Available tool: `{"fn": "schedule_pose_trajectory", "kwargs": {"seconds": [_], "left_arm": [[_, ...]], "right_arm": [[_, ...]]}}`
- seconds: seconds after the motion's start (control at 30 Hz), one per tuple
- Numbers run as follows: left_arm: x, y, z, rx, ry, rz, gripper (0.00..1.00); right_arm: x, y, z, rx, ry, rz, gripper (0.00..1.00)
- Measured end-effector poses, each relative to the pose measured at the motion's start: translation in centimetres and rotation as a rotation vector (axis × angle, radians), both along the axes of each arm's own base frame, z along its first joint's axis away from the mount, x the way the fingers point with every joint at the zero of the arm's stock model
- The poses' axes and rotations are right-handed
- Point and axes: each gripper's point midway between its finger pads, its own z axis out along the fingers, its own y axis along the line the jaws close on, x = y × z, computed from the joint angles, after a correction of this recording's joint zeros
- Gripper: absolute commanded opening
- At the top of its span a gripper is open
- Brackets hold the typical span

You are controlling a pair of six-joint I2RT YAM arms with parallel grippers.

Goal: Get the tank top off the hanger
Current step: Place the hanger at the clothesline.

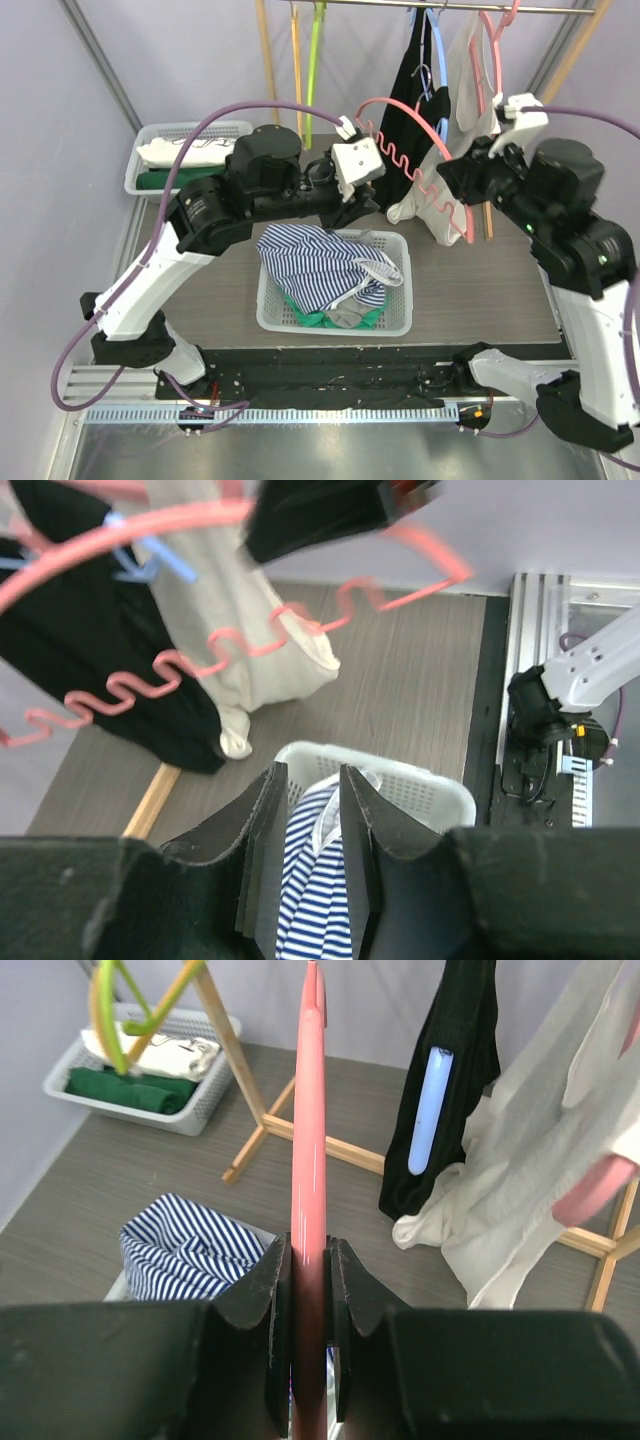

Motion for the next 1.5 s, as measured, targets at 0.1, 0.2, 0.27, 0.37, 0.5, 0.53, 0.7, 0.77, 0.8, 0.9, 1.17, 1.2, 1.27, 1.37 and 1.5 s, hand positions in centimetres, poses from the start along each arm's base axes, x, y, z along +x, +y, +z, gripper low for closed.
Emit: {"fn": "schedule_pose_trajectory", "kwargs": {"seconds": [0.1,0.2,0.27,0.37,0.5,0.53,0.7,0.77,0.8,0.9,1.17,1.2,1.27,1.37,1.5], "left_arm": [[-0.8,-1.1,0.7,0.001,-0.052,-0.027,0.55],[0.3,0.3,-0.8,0.044,-0.089,0.035,0.74],[1.4,2.3,-3.5,0.106,-0.081,0.101,0.88],[4.1,6.1,-8.2,0.202,-0.023,0.231,1.0],[6.9,10.9,-14.7,0.333,0.064,0.395,1.0],[7.4,11.9,-16.1,0.36,0.095,0.425,1.0],[9.4,14.7,-21.5,0.433,0.25,0.497,1.0],[9.4,15.0,-23.4,0.44,0.298,0.499,1.0],[9.1,14.9,-24.2,0.444,0.321,0.485,1.0],[8.0,14.2,-26.5,0.442,0.382,0.438,1.0],[8.3,13.0,-30.6,0.43,0.418,0.411,1.0],[8.3,12.9,-31.1,0.432,0.423,0.405,1.0],[8.1,12.6,-31.9,0.435,0.438,0.389,0.88],[7.4,12.1,-32.6,0.429,0.461,0.349,0.67],[6.2,11.1,-32.7,0.409,0.489,0.288,0.58]], "right_arm": [[2.7,0.7,-1.4,-0.018,0.046,-0.023,0.01],[3.8,1.0,-2.1,-0.022,0.064,-0.037,0.01],[3.9,1.0,-2.0,-0.017,0.06,-0.039,0.01],[4.0,1.1,-1.3,-0.005,0.036,-0.038,0.01],[4.2,1.3,-0.7,0.01,0.013,-0.033,0.01],[4.2,1.3,-0.6,0.012,0.011,-0.029,0.01],[3.7,1.8,-0.3,0.027,0.007,0.001,0.01],[3.4,1.8,-0.1,0.033,0.001,0.007,0.01],[3.1,1.7,0.1,0.037,-0.004,0.009,0.01],[2.6,1.5,0.7,0.05,-0.022,0.011,0.01],[4.6,2.2,3.5,0.077,-0.057,-0.003,0.01],[5.2,2.4,3.9,0.078,-0.059,-0.009,0.01],[6.5,2.7,4.4,0.081,-0.061,-0.018,0.01],[8.3,3.2,4.4,0.074,-0.051,-0.034,0.01],[10.4,3.6,3.6,0.058,-0.027,-0.061,0.01]]}}
